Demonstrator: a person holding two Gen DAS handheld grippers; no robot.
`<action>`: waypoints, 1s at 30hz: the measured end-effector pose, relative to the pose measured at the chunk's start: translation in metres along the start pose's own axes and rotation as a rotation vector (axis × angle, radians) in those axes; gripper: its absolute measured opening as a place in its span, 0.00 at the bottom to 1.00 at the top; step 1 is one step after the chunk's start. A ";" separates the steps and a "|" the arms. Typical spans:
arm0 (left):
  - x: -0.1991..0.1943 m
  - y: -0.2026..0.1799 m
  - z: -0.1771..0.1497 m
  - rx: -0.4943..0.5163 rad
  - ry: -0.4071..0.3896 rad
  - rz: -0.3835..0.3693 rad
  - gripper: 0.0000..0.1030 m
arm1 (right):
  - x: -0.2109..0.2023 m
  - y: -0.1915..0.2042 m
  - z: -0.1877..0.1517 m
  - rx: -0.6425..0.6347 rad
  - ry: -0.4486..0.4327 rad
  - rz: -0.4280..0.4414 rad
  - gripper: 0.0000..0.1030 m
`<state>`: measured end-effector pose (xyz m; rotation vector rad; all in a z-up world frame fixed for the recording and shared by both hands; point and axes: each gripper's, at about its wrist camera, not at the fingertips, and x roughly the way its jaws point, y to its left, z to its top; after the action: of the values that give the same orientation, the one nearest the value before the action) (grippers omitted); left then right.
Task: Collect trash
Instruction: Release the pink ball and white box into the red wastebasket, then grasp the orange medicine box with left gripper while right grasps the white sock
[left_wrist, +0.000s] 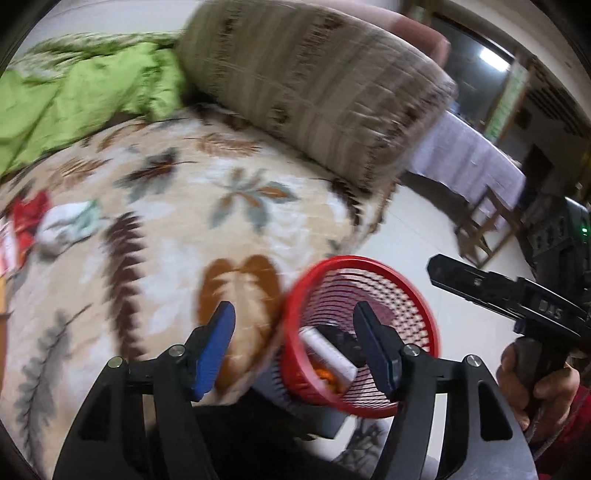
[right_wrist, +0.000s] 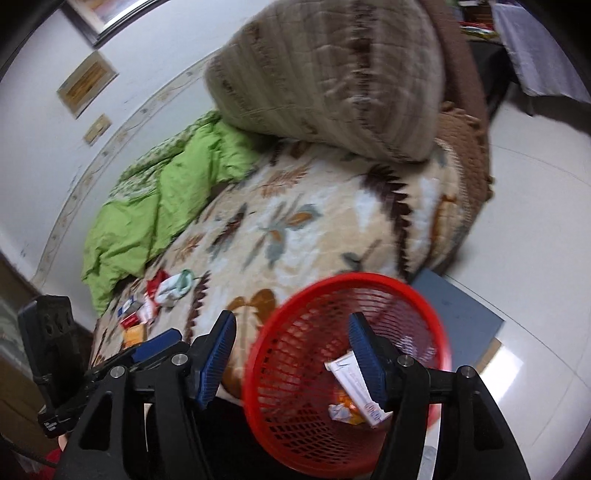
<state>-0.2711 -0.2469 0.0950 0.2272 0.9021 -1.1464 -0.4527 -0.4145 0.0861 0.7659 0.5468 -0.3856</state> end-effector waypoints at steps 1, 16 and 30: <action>-0.005 0.009 -0.002 -0.017 -0.003 0.025 0.65 | 0.007 0.012 -0.001 -0.027 0.017 0.024 0.65; -0.101 0.169 -0.053 -0.350 -0.117 0.337 0.66 | 0.111 0.168 -0.032 -0.359 0.214 0.233 0.65; -0.145 0.277 -0.085 -0.576 -0.220 0.523 0.66 | 0.195 0.247 -0.046 -0.465 0.350 0.291 0.65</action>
<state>-0.0928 0.0218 0.0683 -0.1322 0.8710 -0.3910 -0.1857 -0.2424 0.0780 0.4504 0.8044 0.1509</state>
